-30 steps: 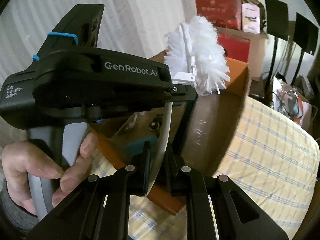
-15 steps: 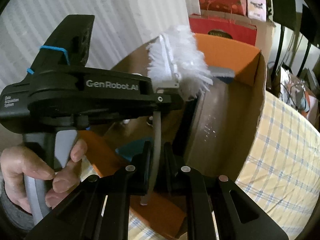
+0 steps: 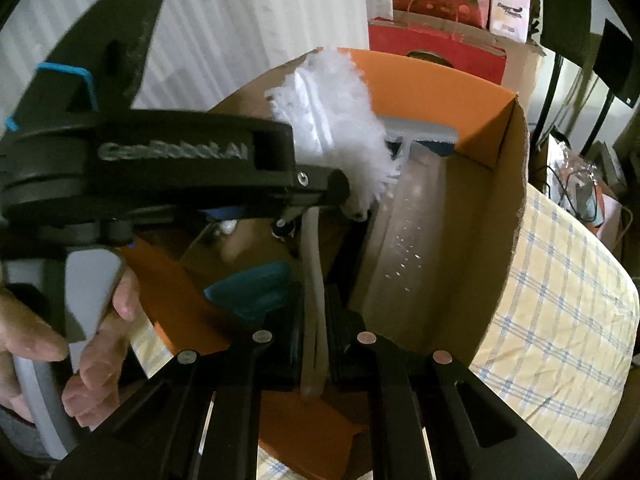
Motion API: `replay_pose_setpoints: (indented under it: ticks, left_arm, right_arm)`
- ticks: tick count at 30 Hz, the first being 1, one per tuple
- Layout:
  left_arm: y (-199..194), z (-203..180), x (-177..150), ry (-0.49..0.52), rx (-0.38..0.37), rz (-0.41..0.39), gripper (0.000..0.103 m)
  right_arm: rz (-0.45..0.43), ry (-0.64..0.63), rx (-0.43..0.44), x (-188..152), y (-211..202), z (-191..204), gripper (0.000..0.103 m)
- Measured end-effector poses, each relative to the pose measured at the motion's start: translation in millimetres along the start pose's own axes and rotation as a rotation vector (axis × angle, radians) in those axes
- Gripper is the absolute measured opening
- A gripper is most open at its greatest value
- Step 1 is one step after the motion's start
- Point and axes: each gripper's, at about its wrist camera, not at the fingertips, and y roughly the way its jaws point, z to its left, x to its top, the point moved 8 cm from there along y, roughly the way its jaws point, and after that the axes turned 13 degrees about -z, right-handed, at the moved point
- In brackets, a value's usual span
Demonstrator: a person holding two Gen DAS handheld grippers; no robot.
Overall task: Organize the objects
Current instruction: 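Carry the feather duster over the orange box with the left tool, then lower the feather duster into the box and open the left tool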
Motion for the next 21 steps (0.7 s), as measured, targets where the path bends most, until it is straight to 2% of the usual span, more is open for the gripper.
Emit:
replay_pose_setpoints:
  ticks: [3, 4, 7, 8, 12, 15, 17, 21]
  left_arm:
    - [-11.6, -3.9, 4.7, 0.015, -0.005, -0.007, 0.066]
    - [-16.5, -5.4, 6.4, 0.03, -0.002, -0.016, 0.072]
    - [-29.7, -9.6, 11.2, 0.096, 0.035, -0.061, 0.081]
    - [-32.7, -11.0, 12.2, 0.115, 0.045, -0.073, 0.083]
    - [-42.7, -13.2, 8.2, 0.162, 0.067, -0.095, 0.086]
    - [-47.9, -15.7, 2.6, 0.182, 0.08, -0.113, 0.086]
    - [-51.8, -18.1, -3.5, 0.198, 0.085, -0.114, 0.092]
    - [-64.0, -23.3, -18.3, 0.242, 0.078, -0.129, 0.095]
  right_arm:
    - [-0.03, 0.014, 0.009, 3.2, -13.1, 0.4, 0.016]
    - [-0.045, 0.017, 0.012, 4.7, -18.5, 0.3, 0.018]
    - [-0.083, 0.019, -0.007, 9.1, -34.2, -3.0, 0.035]
    - [-0.095, 0.022, -0.017, 9.7, -39.5, -4.6, 0.037]
    - [-0.131, 0.049, -0.056, 9.7, -58.9, -15.8, 0.053]
    - [-0.145, 0.063, -0.086, 7.6, -68.5, -24.1, 0.059]
    - [-0.152, 0.072, -0.107, 7.1, -72.3, -28.4, 0.065]
    - [-0.201, 0.104, -0.137, 4.7, -93.6, -35.7, 0.077]
